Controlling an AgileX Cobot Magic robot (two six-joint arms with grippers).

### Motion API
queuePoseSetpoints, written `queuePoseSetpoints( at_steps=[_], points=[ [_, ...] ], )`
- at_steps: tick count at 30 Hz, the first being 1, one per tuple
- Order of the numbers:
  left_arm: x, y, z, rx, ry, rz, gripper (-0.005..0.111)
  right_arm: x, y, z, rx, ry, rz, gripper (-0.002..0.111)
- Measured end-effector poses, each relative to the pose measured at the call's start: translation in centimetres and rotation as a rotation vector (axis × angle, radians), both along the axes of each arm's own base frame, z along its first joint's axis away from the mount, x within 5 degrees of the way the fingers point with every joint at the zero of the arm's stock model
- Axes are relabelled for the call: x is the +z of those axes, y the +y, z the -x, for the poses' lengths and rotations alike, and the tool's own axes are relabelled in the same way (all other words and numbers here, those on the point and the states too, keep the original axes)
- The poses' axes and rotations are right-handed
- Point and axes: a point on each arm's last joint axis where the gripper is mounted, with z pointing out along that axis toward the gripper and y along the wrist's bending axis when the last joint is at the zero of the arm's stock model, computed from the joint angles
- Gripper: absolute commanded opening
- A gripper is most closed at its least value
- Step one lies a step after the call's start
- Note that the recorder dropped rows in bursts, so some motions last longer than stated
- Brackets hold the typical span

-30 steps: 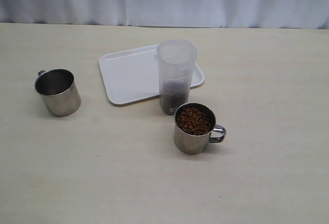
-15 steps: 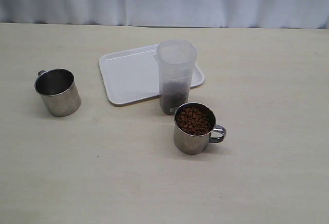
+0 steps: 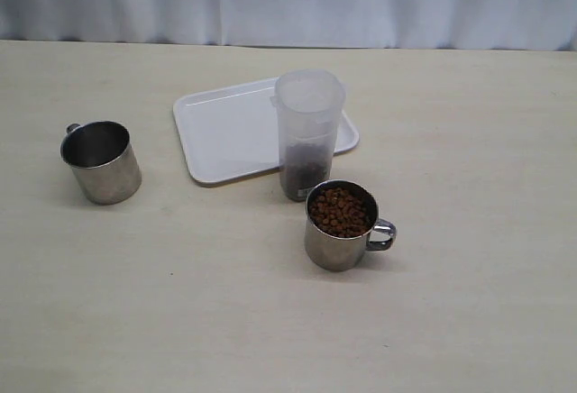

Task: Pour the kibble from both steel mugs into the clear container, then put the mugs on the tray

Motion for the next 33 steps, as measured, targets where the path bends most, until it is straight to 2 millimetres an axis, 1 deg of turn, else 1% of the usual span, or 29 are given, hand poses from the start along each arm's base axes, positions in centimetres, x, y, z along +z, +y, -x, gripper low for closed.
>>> queuePoseSetpoints(
  at_steps=[11,14,22,33],
  points=[
    [-0.09,-0.03,0.01,0.000,0.006,0.040,0.000,0.00,0.00,0.00,0.000,0.000,0.000,0.005],
    [-0.13,-0.04,0.01,0.002,0.007,0.074,0.000,0.00,0.00,0.00,0.000,0.000,0.000,0.005],
    [-0.29,-0.05,0.02,-0.013,0.040,-0.078,0.000,0.00,0.00,0.00,0.000,0.000,0.000,0.005],
    [-0.29,-0.04,0.02,-0.014,0.042,-0.097,0.000,0.00,0.00,0.00,0.000,0.000,0.000,0.005]
  ],
)
